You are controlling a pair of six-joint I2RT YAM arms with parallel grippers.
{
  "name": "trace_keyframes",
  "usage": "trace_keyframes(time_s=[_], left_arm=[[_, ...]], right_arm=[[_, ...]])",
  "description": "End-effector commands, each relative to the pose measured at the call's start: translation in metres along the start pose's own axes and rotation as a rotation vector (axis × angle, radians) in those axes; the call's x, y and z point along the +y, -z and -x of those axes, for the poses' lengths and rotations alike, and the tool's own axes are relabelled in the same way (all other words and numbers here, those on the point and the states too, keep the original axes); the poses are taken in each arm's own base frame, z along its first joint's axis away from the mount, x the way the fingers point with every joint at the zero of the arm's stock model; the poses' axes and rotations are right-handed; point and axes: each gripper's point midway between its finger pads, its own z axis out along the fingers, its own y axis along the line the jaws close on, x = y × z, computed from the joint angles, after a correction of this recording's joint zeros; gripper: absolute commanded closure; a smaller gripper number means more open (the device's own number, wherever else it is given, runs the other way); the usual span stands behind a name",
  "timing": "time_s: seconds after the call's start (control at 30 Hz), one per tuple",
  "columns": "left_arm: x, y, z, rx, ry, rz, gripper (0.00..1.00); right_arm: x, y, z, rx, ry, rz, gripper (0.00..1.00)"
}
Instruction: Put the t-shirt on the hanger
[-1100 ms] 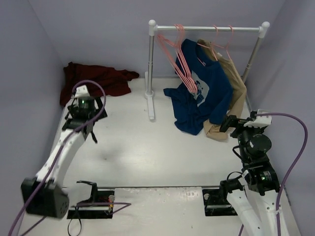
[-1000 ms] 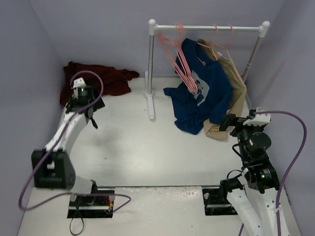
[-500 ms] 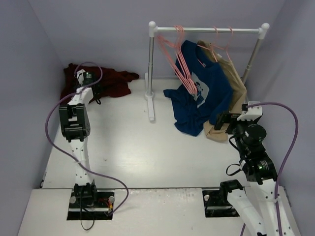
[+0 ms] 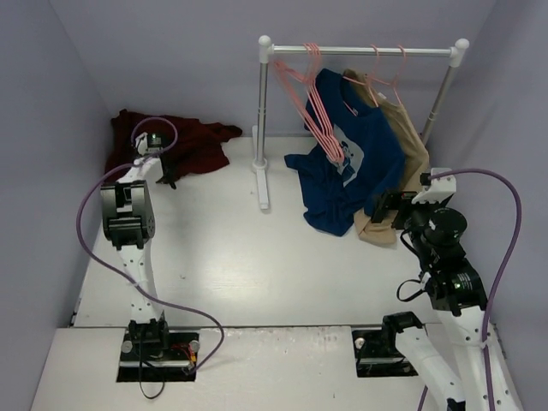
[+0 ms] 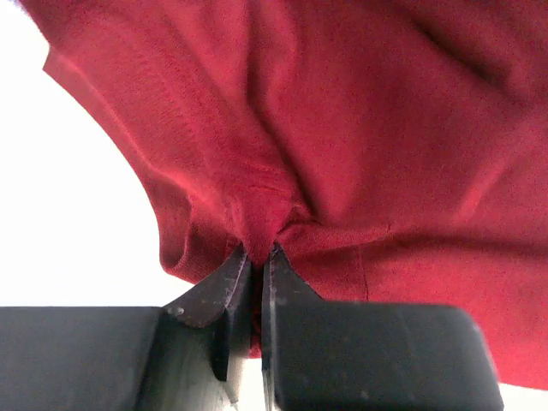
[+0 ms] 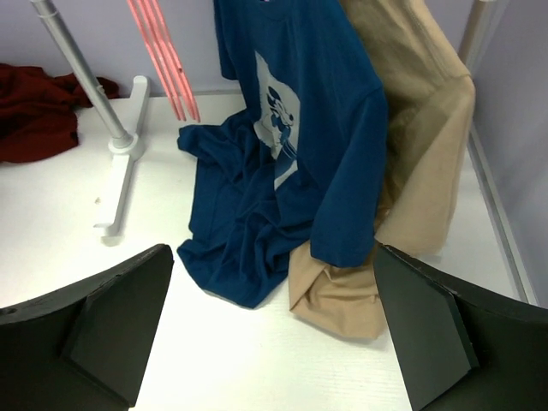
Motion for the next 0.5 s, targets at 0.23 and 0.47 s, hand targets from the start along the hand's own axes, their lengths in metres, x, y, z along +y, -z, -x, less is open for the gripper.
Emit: trace_keyframes(time_s=[0.23, 0.47], left_arm=[[-0.100, 0.268, -0.238, 0.228, -0.185, -0.391, 0.99], [-0.083, 0.337, -0.234, 0.148, -0.336, -0.448, 0.43]], right_arm=[[0.063, -0.032, -0.004, 0.094, 0.068, 0.338, 0.00], [0.098, -0.034, -0.032, 0.180, 0.089, 0.457, 0.00]])
